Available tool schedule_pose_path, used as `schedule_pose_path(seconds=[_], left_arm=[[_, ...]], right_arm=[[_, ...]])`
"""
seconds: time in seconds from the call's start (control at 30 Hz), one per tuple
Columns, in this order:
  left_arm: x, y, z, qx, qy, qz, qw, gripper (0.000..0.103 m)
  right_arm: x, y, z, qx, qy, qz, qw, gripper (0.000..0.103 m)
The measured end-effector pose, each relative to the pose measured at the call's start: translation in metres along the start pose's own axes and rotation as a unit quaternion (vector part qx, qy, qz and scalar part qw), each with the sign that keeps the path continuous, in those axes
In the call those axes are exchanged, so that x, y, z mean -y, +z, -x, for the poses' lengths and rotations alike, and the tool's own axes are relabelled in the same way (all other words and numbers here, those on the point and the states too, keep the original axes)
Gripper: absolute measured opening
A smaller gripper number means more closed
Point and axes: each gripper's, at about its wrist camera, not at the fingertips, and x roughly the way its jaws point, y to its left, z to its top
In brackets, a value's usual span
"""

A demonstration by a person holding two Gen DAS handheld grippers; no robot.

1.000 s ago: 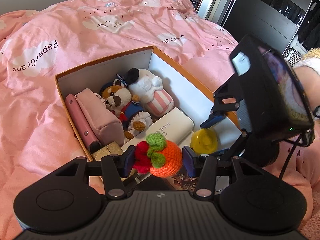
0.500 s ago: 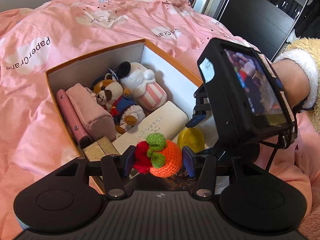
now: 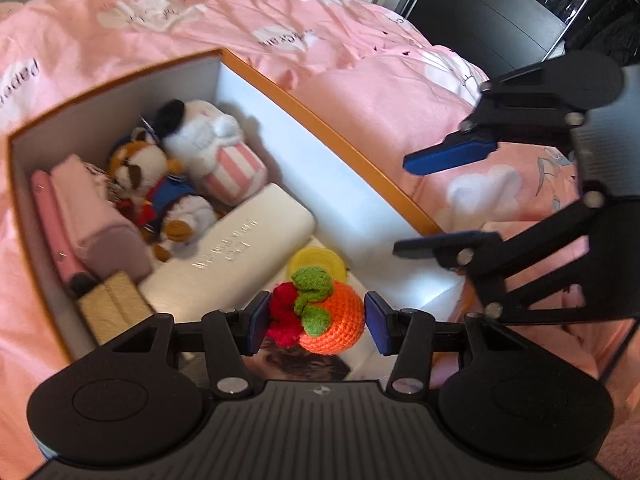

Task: Organize objects
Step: 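Open the right tool to drop the tape measure while the left tool releases the fruit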

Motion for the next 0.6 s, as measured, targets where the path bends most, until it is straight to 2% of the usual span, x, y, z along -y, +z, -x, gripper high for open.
schedule_pose_path(seconds=[0.2, 0.27, 0.33, 0.6], left_arm=[[0.007, 0.000, -0.027, -0.033, -0.039, 0.026, 0.9983, 0.058], [0.006, -0.001, -0.034, -0.040, -0.042, 0.037, 0.9976, 0.058], [0.005, -0.001, -0.039, -0.046, -0.044, 0.047, 0.9969, 0.058], [-0.001, -0.008, -0.045, -0.058, -0.040, 0.078, 0.9945, 0.062]], right_arm=[[0.010, -0.013, 0.006, 0.014, -0.019, -0.038, 0.999, 0.045], [0.018, -0.017, 0.008, 0.016, -0.017, -0.053, 0.998, 0.045], [0.008, -0.014, 0.007, 0.016, -0.016, -0.063, 0.998, 0.045], [0.008, -0.016, -0.002, 0.018, -0.007, -0.069, 0.997, 0.045]])
